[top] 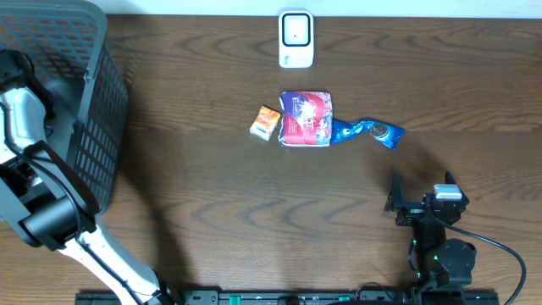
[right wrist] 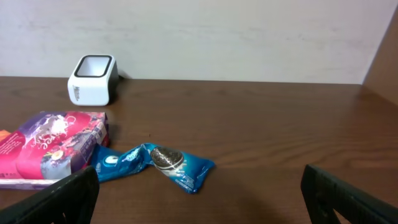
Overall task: Scan the item barcode
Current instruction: 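Reach into the basket and grasp the mint-green barcode pack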
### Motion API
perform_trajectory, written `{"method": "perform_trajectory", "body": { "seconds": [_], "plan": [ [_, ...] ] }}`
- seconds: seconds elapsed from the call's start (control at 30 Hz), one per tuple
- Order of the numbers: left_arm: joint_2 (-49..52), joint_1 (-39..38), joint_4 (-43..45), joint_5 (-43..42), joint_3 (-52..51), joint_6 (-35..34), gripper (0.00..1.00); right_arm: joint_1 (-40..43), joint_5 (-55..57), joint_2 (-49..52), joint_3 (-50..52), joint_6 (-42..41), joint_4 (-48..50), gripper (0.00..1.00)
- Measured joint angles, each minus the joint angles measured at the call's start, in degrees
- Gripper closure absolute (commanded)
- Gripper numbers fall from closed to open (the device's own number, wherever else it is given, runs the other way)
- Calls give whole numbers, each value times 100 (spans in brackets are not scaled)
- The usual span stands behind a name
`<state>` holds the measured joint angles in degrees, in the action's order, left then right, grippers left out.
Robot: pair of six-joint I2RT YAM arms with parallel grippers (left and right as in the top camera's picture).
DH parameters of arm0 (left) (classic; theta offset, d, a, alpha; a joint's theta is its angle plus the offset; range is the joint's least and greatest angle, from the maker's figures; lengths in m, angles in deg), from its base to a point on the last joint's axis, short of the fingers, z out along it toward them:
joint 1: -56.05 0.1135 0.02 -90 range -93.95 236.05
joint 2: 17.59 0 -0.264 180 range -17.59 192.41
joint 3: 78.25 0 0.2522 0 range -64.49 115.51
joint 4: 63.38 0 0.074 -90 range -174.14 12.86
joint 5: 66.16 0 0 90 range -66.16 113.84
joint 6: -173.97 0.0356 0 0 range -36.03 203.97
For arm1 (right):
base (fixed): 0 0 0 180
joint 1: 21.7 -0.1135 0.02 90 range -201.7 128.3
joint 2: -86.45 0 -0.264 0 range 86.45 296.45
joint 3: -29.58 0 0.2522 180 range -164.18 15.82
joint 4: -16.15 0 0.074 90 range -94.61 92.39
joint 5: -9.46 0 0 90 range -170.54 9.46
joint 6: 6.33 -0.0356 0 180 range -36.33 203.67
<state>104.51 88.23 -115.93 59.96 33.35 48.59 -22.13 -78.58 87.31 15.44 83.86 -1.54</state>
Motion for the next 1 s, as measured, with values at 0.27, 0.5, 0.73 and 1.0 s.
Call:
{"method": "perform_trajectory", "body": {
  "seconds": [0.27, 0.5, 0.73, 1.0],
  "plan": [
    [4, 109, -199, -37, 0, -24, 93, 0, 0, 0, 0, -2, 0, 1],
    [4, 107, -446, -87, 0, -42, 93, 0, 0, 0, 0, 0, 0, 1],
    [-669, -323, -514, -660, -17, -4, 93, 0, 0, 0, 0, 0, 0, 1],
    [-1436, -1051, -734, -1270, -17, 155, 39, 0, 0, 0, 0, 0, 0, 1]
  ]
}}
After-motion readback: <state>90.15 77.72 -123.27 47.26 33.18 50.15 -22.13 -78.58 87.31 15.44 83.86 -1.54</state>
